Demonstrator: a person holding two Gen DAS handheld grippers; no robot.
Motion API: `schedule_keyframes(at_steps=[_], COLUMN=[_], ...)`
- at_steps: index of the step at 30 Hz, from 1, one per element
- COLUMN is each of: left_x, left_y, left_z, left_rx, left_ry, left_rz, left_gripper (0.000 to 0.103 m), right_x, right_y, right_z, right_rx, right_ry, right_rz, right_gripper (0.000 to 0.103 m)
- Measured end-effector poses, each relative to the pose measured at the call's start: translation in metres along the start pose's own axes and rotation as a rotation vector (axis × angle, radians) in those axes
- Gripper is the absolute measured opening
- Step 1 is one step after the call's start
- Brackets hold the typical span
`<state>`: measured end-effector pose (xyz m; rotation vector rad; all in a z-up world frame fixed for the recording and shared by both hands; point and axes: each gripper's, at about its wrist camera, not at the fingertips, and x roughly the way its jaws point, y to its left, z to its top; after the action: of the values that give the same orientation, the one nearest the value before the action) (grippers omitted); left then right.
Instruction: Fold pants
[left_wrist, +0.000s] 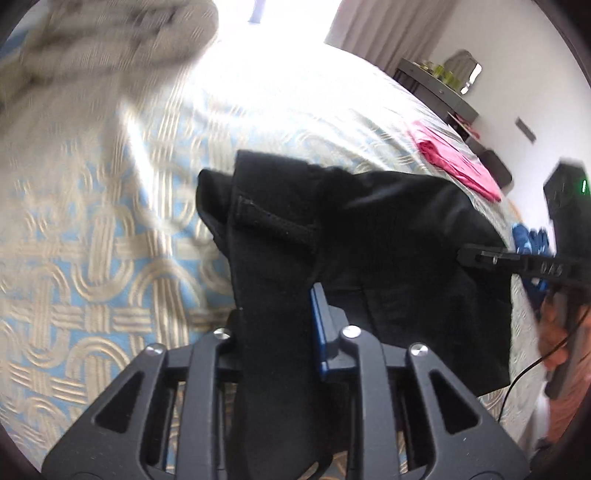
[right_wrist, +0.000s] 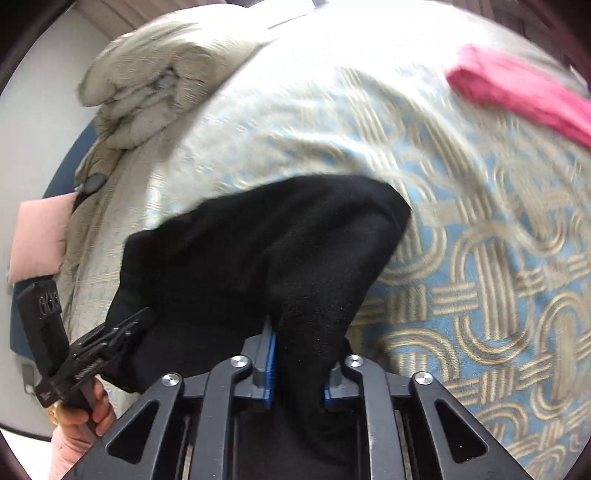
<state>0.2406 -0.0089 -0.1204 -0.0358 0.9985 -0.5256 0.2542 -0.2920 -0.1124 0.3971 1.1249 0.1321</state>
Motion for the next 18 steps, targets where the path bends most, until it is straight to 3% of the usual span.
schedule_keyframes(at_steps=[7, 12, 18], left_x=[-0.037, -0.057, -0.059], left_y=[-0.034, -0.076, -0.177], left_z=[0.021, 0.043, 0.068], left_rx=[0.082, 0.124, 0.243], left_ry=[-0.057, -0.09, -0.078], left_rz=[0.005, -0.091, -0.231], left_gripper=[0.024, 0.024, 0.024], right_x=[-0.048, -0.106, -0.213], right_y=[0.021, -0.003, -0.061], right_z=[0.0, -0.005, -0.031], right_rx=[-0.03, 0.01, 0.079], right_ry=[-0.061, -0.135, -0.296], right_rz=[0.007, 0.022, -0.037], right_gripper=[0.015, 0.015, 0.014])
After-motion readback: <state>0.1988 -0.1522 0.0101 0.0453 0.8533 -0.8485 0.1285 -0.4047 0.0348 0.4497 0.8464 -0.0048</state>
